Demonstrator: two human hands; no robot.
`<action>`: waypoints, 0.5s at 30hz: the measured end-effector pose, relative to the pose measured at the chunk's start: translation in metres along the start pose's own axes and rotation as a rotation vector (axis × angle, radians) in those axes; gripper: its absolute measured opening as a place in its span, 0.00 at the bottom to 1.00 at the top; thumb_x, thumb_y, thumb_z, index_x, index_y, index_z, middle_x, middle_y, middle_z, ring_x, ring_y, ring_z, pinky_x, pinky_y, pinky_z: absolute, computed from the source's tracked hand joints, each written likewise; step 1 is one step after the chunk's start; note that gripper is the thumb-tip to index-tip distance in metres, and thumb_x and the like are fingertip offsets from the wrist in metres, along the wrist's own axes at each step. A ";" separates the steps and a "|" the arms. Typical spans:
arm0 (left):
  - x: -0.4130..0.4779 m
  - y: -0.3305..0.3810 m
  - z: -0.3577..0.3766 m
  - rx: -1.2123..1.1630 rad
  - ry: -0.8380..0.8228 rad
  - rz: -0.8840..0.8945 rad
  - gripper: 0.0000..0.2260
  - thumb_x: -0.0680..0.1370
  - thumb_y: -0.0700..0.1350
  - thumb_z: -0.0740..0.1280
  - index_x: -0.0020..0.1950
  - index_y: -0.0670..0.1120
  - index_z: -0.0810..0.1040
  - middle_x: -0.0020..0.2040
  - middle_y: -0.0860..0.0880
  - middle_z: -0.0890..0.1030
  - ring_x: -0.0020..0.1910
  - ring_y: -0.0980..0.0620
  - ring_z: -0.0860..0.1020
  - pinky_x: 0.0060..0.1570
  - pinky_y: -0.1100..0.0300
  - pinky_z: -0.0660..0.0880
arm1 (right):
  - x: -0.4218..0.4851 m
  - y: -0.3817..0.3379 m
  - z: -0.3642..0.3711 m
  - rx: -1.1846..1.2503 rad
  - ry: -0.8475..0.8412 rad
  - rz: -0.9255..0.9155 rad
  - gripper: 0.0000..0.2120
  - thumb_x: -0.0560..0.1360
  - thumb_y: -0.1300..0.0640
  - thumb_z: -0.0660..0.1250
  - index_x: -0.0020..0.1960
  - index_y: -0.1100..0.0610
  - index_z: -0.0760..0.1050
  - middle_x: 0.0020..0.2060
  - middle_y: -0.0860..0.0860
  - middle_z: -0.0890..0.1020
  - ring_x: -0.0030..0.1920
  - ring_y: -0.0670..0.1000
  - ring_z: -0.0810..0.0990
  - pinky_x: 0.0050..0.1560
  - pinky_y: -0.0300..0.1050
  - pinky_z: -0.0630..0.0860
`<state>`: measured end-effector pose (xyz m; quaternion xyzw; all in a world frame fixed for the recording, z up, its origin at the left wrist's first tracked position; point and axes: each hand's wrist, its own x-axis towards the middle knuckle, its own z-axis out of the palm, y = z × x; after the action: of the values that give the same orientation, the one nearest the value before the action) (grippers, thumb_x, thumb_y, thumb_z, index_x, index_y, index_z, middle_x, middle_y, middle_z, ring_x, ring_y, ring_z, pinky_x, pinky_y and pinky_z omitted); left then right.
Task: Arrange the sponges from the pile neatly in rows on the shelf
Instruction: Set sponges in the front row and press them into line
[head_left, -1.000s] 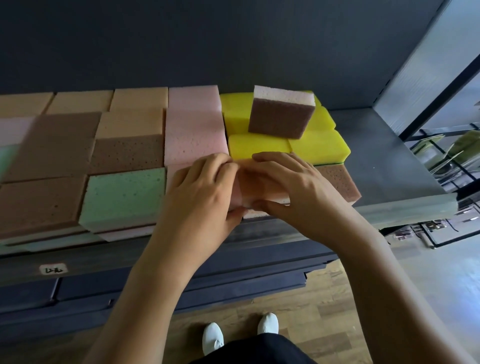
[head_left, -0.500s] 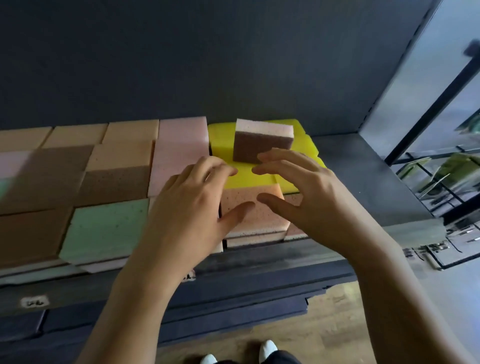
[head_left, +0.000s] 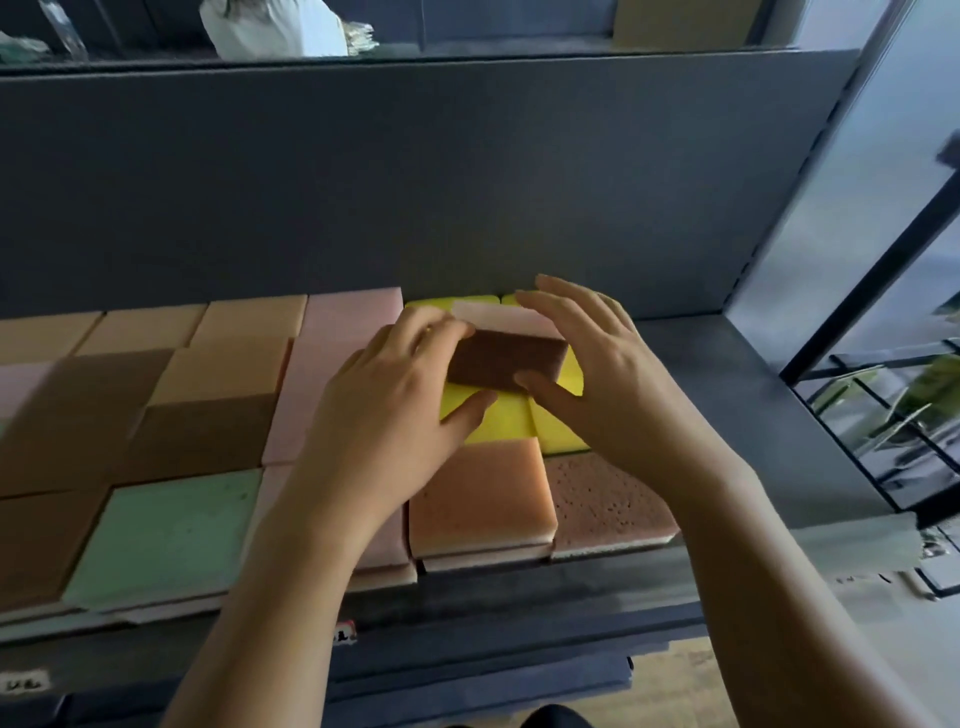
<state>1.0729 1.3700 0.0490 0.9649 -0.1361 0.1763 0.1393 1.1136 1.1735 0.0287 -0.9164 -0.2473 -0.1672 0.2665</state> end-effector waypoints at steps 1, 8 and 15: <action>0.002 0.000 0.001 0.007 0.000 0.004 0.27 0.74 0.56 0.69 0.69 0.48 0.70 0.68 0.50 0.71 0.60 0.50 0.77 0.51 0.64 0.70 | 0.003 0.002 0.003 0.002 -0.019 0.023 0.29 0.76 0.52 0.70 0.75 0.52 0.66 0.73 0.50 0.68 0.73 0.51 0.63 0.72 0.46 0.63; 0.016 -0.006 0.010 0.027 0.011 0.034 0.33 0.74 0.50 0.71 0.76 0.48 0.62 0.71 0.49 0.69 0.68 0.48 0.72 0.53 0.59 0.75 | 0.009 0.015 0.004 0.076 -0.023 0.039 0.29 0.74 0.59 0.72 0.73 0.53 0.68 0.63 0.48 0.73 0.58 0.51 0.75 0.54 0.42 0.74; 0.019 0.005 0.011 -0.089 0.103 0.126 0.23 0.74 0.46 0.70 0.69 0.46 0.72 0.63 0.49 0.76 0.58 0.50 0.77 0.49 0.58 0.78 | -0.012 0.020 -0.024 0.072 -0.020 0.004 0.25 0.73 0.55 0.74 0.68 0.51 0.73 0.61 0.46 0.73 0.59 0.47 0.73 0.55 0.41 0.74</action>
<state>1.0916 1.3584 0.0477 0.9369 -0.1968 0.2280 0.1777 1.1106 1.1405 0.0346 -0.9083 -0.2542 -0.1485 0.2972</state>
